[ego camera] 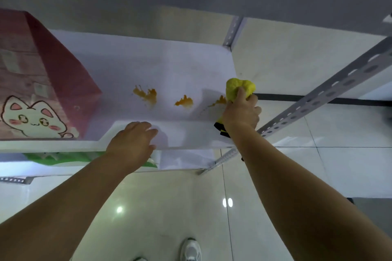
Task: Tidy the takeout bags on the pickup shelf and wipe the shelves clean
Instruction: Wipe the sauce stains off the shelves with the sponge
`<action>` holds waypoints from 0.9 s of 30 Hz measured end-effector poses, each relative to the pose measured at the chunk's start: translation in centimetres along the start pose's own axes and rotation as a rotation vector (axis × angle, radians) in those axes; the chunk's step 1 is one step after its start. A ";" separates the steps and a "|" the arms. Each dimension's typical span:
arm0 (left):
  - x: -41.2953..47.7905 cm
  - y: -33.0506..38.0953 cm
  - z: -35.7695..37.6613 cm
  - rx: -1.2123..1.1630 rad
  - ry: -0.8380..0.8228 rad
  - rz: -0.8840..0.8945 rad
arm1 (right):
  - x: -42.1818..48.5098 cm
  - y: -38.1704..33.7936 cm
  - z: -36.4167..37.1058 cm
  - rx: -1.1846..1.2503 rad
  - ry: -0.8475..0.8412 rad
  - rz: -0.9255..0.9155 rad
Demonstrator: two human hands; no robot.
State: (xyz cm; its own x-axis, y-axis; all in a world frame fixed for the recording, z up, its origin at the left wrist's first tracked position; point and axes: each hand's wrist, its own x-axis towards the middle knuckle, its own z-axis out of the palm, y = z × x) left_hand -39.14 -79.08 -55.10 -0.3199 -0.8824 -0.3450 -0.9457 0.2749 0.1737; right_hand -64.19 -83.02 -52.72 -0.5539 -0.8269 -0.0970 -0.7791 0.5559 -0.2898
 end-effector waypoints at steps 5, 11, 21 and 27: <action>1.0 -1.7 1.0 -0.011 -0.026 0.024 | 2.7 0.9 1.9 -0.024 -0.107 0.162; 1.3 -1.6 1.2 0.053 0.073 0.103 | 3.0 0.8 3.9 -0.073 -0.073 0.083; 1.3 -2.2 1.8 0.004 0.123 0.088 | 0.8 -0.3 5.5 -0.174 -0.117 -0.453; 1.1 -2.4 2.0 -0.084 0.132 0.047 | -6.6 2.2 6.0 -0.135 -0.063 -0.698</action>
State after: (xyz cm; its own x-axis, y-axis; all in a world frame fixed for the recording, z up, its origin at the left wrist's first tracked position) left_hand -37.34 -79.90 -57.77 -0.3483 -0.9131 -0.2118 -0.9198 0.2894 0.2649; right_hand -60.47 -76.89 -58.46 0.1025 -0.9947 0.0121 -0.9775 -0.1029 -0.1843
